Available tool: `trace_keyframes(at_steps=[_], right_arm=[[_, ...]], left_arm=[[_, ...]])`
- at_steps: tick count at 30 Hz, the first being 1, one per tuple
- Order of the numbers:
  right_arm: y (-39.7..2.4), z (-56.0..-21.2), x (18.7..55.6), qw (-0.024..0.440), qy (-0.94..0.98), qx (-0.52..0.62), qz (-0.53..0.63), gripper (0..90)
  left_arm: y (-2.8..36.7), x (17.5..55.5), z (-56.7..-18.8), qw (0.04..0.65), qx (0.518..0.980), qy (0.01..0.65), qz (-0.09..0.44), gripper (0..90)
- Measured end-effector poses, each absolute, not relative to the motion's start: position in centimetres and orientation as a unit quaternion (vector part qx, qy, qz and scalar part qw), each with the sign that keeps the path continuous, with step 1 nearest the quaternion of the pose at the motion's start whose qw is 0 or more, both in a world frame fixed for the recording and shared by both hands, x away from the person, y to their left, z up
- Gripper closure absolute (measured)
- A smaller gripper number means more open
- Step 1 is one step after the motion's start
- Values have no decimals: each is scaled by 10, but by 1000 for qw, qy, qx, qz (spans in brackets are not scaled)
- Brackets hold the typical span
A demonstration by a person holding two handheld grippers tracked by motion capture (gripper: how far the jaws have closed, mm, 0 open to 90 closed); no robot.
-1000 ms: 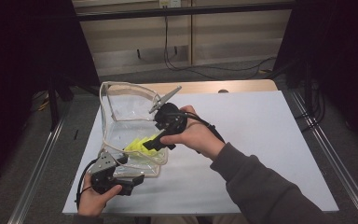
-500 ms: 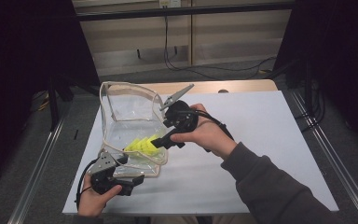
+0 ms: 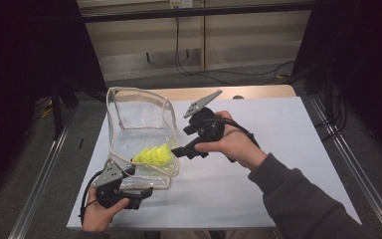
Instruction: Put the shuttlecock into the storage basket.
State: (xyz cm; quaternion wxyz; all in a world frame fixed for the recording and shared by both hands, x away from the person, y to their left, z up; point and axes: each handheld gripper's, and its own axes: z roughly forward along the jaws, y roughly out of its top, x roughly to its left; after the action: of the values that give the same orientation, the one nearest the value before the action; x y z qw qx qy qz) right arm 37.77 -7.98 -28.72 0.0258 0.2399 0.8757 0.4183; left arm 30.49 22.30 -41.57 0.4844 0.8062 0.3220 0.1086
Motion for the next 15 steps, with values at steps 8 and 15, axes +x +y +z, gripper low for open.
trace_keyframes(at_steps=[8,15], right_arm=[[-100,-291,374,31,870,247,425,179],[-112,-296,373,33,866,250,431,177]], left_arm=[[222,305,-416,485,805,323,112,53],[222,305,-416,485,805,322,112,53]])
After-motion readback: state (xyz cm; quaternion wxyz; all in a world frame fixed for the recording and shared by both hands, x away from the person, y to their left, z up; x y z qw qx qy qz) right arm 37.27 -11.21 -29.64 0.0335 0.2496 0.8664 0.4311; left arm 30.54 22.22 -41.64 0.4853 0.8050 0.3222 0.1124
